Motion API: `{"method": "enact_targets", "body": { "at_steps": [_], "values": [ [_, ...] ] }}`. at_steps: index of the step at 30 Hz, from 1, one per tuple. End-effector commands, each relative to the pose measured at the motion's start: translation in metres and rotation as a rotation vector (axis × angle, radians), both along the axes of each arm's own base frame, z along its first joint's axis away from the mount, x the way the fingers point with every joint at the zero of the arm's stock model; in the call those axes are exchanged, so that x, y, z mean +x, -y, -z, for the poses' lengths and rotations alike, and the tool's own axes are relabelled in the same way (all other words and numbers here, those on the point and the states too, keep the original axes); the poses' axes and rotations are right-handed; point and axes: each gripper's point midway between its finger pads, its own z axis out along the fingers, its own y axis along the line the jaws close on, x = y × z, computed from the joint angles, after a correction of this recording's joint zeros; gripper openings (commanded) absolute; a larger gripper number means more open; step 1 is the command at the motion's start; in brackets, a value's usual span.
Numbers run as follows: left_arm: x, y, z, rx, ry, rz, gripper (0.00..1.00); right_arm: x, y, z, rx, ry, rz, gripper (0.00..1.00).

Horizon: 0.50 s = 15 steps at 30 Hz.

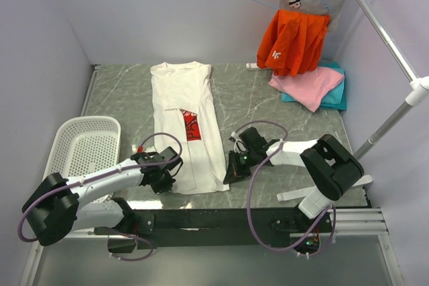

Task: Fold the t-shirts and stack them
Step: Grab the bottom of the folded rectangular tshirt with both arms

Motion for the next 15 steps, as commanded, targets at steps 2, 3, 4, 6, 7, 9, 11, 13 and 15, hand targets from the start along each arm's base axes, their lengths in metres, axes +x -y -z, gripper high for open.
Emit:
{"method": "enact_targets", "body": {
  "at_steps": [2, 3, 4, 6, 7, 9, 11, 13, 15],
  "values": [
    [-0.02, -0.003, 0.0, -0.019, -0.023, 0.043, 0.01, -0.019, 0.023, -0.009, -0.06, 0.017, -0.026, 0.0],
    [-0.024, -0.002, -0.006, -0.045, -0.017, 0.045, 0.01, -0.022, 0.026, -0.011, -0.062, 0.02, -0.025, 0.0],
    [-0.025, 0.0, -0.01, -0.062, -0.016, 0.038, 0.01, -0.029, 0.03, -0.011, -0.072, 0.005, -0.028, 0.0],
    [-0.03, 0.004, -0.018, -0.105, -0.008, 0.046, 0.01, -0.039, 0.034, -0.019, -0.046, 0.009, -0.039, 0.0],
    [-0.033, 0.002, -0.021, -0.102, -0.017, 0.041, 0.01, -0.043, 0.037, -0.021, -0.048, 0.0, -0.041, 0.0],
    [-0.037, 0.003, -0.029, -0.116, -0.016, 0.044, 0.01, -0.044, 0.039, -0.03, -0.034, 0.031, -0.048, 0.0],
    [-0.035, 0.004, -0.041, -0.119, -0.002, 0.046, 0.01, -0.039, 0.035, -0.044, -0.014, 0.07, -0.06, 0.0],
    [-0.019, 0.007, -0.061, -0.114, 0.073, 0.04, 0.01, -0.028, 0.031, -0.055, -0.01, 0.11, -0.059, 0.0],
    [-0.01, 0.004, -0.071, -0.078, 0.104, 0.027, 0.01, -0.005, 0.021, -0.074, 0.003, 0.188, -0.065, 0.0]
  ]
}}
